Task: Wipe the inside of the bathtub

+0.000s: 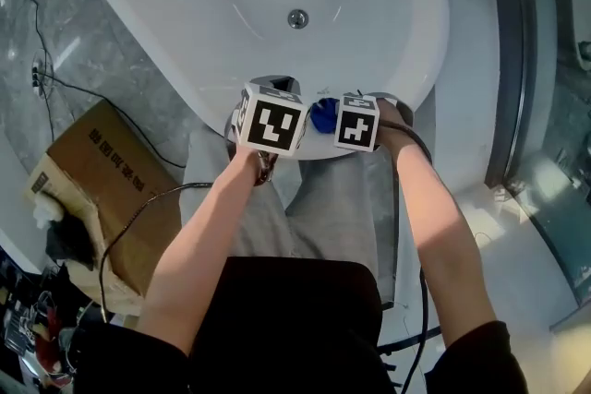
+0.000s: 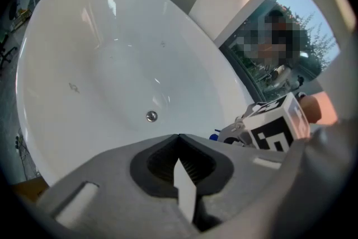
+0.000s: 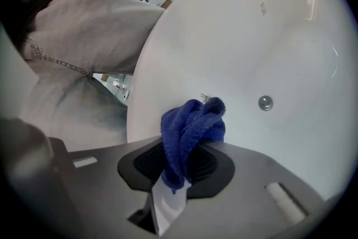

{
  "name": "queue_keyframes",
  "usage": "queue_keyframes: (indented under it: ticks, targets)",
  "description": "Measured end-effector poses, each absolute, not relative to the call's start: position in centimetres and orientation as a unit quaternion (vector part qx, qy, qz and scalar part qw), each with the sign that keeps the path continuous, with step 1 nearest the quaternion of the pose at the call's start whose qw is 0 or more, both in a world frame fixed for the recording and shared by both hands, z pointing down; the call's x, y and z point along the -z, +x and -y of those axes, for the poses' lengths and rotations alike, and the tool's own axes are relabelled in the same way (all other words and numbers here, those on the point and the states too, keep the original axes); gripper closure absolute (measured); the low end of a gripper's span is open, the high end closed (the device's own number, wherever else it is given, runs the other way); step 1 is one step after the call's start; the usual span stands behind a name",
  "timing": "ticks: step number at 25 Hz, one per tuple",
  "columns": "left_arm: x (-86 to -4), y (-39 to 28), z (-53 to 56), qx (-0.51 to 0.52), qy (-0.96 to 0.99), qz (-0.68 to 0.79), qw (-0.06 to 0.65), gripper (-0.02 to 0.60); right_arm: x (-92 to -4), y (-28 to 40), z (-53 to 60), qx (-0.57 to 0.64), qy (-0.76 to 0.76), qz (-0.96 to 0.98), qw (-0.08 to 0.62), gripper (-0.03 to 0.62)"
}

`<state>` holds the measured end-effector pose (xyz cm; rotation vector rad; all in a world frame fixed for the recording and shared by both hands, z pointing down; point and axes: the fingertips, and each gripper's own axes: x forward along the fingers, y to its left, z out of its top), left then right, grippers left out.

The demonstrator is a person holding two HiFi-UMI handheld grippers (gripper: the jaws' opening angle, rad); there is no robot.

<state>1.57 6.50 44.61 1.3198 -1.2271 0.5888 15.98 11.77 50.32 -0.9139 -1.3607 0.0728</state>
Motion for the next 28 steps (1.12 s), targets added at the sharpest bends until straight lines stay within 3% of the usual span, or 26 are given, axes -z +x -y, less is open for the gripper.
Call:
queue_keyframes:
  ticks: [12, 21, 28]
  targets:
    - [-31.8, -4.5, -5.9, -0.183, 0.553, 0.630, 0.513, 0.577, -41.1, 7.7, -8.6, -0.108, -0.201, 0.738, 0.635, 0.503]
    - [-20.6, -8.9, -5.0, -0.129, 0.565, 0.690, 0.433, 0.577, -29.7, 0.8, -5.1, -0.103, -0.099, 0.825, 0.546, 0.503]
    - [-11.4, -12.6, -4.1, -0.112, 0.564, 0.742, 0.344, 0.577, -18.2, -4.3, -2.1, -0.086, -0.030, 0.898, 0.430, 0.502]
